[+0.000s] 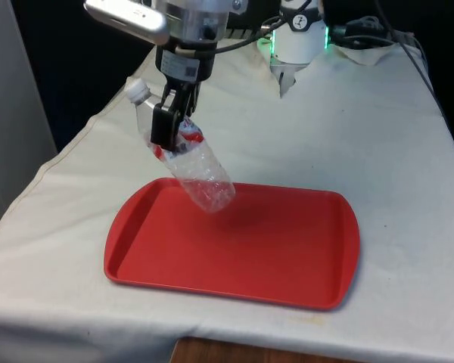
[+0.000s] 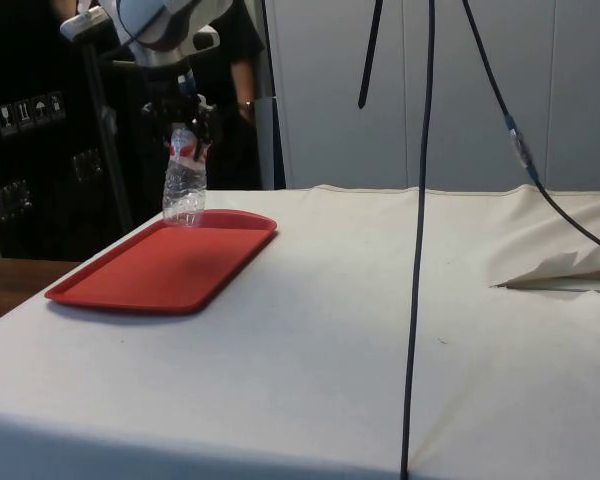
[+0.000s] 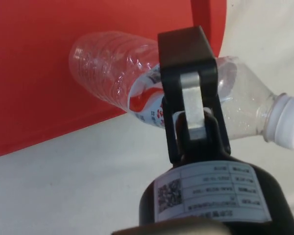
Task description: Place the bottle upright on the tray.
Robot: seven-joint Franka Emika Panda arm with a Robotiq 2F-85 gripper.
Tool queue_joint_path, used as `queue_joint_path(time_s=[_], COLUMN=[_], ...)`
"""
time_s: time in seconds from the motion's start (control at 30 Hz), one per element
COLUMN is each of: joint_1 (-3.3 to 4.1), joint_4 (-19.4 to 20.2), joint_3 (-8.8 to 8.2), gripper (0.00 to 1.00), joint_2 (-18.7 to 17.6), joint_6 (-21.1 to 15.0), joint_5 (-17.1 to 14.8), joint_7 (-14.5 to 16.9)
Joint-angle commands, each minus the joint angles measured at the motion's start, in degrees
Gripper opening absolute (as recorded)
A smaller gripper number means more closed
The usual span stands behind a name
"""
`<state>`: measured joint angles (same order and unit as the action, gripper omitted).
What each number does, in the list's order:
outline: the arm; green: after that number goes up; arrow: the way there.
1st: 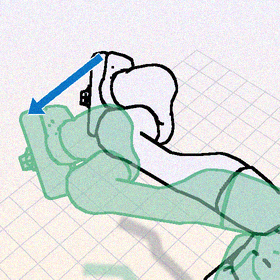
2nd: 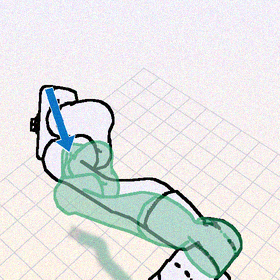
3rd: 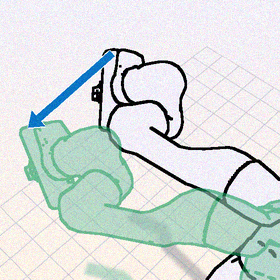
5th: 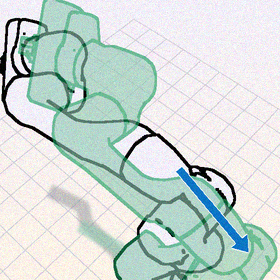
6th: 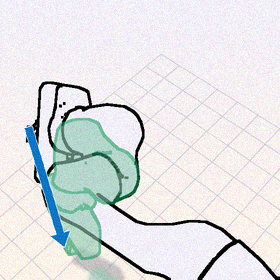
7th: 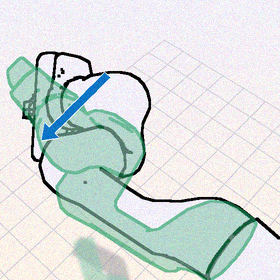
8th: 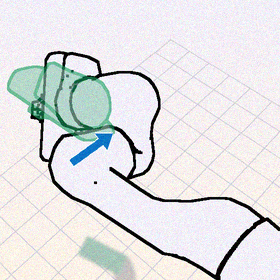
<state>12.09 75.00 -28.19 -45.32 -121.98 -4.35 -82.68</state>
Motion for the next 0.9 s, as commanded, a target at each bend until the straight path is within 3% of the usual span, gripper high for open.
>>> queue_joint_path(time_s=[0.0,0.2,0.23,0.27,0.5,0.53,0.57,0.8,0.83,0.87], joint_1=[0.34,0.63,0.29,0.74,0.86,0.46,0.86,1.09,0.8,1.15], joint_4=[-0.17,-0.23,0.0,-0.29,-1.09,-0.92,-1.2,-1.95,-1.72,-2.06], joint_3=[-0.34,-0.23,0.23,-0.17,0.34,0.74,0.34,0.63,1.03,0.63], gripper=[0.14,0.14,0.14,0.14,0.14,0.14,0.14,0.14,0.14,0.14], joint_2=[-0.46,-0.97,-0.63,-1.2,-2.12,-1.72,-2.23,-3.15,-2.86,-3.32], joint_6=[-0.74,-1.38,-0.8,-1.49,-1.49,-0.97,-1.49,-1.32,-0.92,-1.32], joint_5=[0.4,3.27,3.5,4.41,8.82,8.59,9.28,13.41,13.41,13.98], joint_7=[-1.03,-3.38,-2.86,-4.3,-7.85,-7.05,-8.31,-11.75,-11.17,-12.26])
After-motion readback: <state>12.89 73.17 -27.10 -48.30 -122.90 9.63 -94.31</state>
